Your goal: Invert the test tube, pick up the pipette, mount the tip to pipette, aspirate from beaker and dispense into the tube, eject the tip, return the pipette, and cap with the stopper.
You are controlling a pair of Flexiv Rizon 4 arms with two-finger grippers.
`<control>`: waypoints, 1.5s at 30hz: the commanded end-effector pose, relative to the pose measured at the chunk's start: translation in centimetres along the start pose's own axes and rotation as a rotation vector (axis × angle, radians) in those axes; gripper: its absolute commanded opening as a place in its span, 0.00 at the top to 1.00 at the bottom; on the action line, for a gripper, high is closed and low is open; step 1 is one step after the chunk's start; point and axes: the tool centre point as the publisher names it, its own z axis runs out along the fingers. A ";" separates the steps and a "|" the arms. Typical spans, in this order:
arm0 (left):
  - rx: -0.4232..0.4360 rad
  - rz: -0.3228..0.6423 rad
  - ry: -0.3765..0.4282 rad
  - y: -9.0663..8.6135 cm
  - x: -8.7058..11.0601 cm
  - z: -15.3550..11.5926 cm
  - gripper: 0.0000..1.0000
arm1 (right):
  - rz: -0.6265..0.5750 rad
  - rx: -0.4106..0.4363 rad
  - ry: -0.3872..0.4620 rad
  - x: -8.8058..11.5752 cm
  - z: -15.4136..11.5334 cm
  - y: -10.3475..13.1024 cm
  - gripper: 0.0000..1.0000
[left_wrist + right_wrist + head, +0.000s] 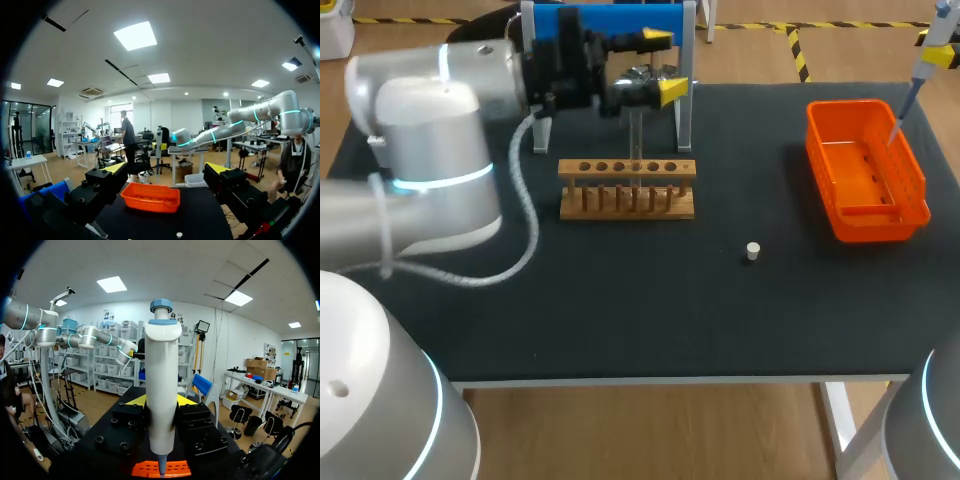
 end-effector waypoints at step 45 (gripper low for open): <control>-0.046 0.089 0.204 -4.7 -3.6 24.2 1.00 | 0.000 0.004 -0.001 0.0 0.0 0.1 1.00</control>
